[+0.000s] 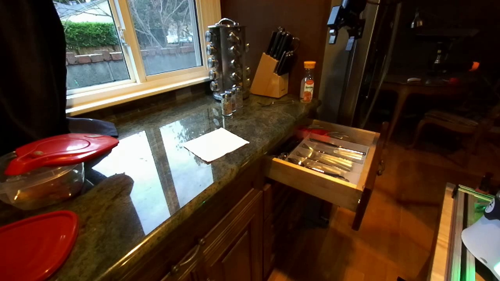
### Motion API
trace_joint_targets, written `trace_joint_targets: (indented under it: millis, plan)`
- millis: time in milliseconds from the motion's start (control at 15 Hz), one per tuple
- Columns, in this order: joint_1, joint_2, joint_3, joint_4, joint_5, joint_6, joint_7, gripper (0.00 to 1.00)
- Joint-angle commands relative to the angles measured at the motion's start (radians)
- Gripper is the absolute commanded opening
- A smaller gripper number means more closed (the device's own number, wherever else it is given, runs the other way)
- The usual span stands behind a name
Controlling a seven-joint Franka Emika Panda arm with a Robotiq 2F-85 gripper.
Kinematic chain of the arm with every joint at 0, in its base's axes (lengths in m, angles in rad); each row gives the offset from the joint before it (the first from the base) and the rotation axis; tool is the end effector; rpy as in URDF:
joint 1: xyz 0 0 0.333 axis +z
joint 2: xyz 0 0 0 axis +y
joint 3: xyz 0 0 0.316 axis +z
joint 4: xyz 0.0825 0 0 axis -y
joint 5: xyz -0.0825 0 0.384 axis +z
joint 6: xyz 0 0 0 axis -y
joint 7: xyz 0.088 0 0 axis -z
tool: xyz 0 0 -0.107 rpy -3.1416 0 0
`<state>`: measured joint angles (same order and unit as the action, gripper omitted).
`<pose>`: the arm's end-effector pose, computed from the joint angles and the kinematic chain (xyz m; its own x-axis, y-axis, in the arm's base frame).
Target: Move the bottle to the left
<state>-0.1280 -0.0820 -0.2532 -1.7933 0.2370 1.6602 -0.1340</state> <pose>0.5003 -0.1804 0.5730 0.9634 -0.2672 -0.0224 -0.2638 -0.9296 -0.2576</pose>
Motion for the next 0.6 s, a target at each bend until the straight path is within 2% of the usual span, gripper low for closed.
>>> trace_joint_targets:
  millis: [0, 333, 533]
  plan:
    - [-0.005, 0.065, 0.041, 0.042, 0.057, 0.167, 0.041, 1.0]
    - [-0.011, 0.147, 0.071, 0.037, -0.043, 0.495, 0.148, 1.0]
    - [-0.02, 0.213, 0.063, 0.052, -0.094, 0.61, 0.219, 1.0]
